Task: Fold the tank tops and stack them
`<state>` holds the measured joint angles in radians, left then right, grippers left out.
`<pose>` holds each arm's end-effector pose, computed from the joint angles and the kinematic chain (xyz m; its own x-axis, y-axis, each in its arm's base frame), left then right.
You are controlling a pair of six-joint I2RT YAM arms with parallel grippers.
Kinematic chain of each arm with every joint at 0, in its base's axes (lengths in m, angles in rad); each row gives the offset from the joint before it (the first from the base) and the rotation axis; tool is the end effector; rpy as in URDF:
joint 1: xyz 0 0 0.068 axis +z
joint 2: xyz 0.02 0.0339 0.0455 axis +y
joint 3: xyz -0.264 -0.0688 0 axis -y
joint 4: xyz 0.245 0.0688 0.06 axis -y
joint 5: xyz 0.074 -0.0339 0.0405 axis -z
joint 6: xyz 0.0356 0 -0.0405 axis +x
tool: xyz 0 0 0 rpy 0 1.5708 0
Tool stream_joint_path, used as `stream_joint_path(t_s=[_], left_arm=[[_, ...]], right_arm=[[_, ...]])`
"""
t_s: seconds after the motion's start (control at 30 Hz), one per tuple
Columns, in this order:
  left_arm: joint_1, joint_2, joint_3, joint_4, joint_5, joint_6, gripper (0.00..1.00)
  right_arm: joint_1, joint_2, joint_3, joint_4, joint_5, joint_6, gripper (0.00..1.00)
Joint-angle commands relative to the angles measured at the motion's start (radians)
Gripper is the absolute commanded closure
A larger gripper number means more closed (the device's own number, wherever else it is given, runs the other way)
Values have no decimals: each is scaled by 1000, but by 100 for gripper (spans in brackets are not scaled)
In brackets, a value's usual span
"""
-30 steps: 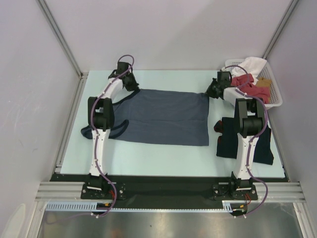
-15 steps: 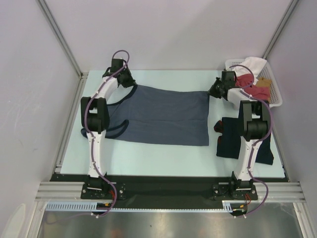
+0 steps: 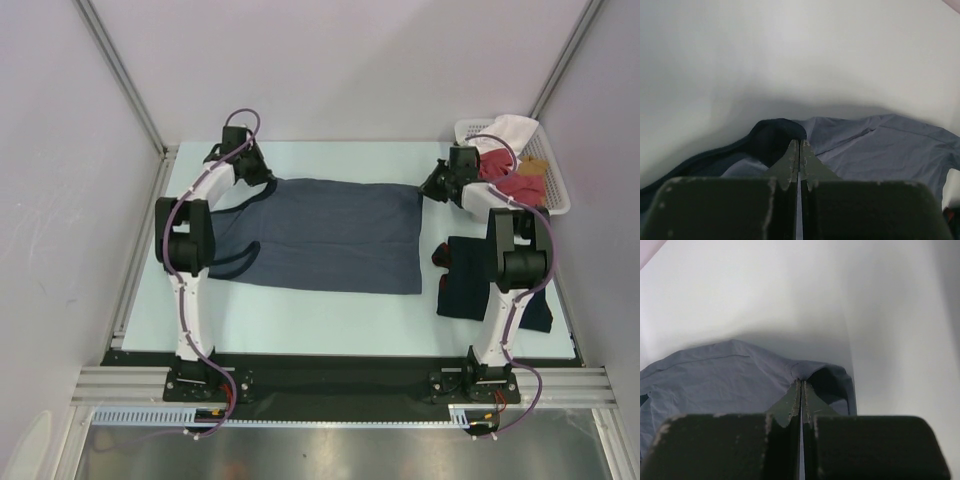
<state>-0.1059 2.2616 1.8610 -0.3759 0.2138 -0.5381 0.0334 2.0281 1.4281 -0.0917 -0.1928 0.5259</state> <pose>0.5111 -0.0619 0.2004 -0.7285 -0.4262 -0.5364 -0.1392 0.8587 -0.4933 0.4561 0.0221 0.1921 -0.6418 0.4715 -0.6047 0.1641 0.8548 0.4923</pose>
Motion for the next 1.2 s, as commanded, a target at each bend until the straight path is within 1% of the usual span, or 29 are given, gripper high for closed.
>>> stream_joint_path(t_s=[0.0, 0.07, 0.1, 0.2, 0.3, 0.33, 0.47, 0.53, 0.8, 1.17], left_arm=[[8, -122, -55, 57, 13, 30, 100], [11, -160, -121, 72, 19, 32, 100], [12, -160, -121, 72, 19, 30, 100], [12, -203, -195, 94, 22, 30, 100], [14, -250, -285, 138, 27, 29, 100], [12, -279, -339, 149, 29, 26, 100], [14, -338, -447, 187, 27, 23, 100], [12, -365, -494, 193, 18, 27, 100], [29, -441, -612, 221, -7, 40, 100], [58, -566, -747, 250, -14, 50, 100]], right_arm=[[-4, -84, -38, 27, -10, 16, 100], [-6, -117, -72, 30, -14, 22, 100], [-6, -117, -72, 32, -13, 22, 100], [-4, -160, -127, 32, -20, 28, 100], [-6, -216, -202, 35, -13, 37, 100], [-6, -235, -227, 43, -13, 39, 100], [-6, -330, -337, 40, 10, 37, 100], [-4, -354, -363, 29, 16, 33, 100], [-6, -482, -489, -2, 70, 14, 100], [-7, -532, -537, -29, 90, 2, 100]])
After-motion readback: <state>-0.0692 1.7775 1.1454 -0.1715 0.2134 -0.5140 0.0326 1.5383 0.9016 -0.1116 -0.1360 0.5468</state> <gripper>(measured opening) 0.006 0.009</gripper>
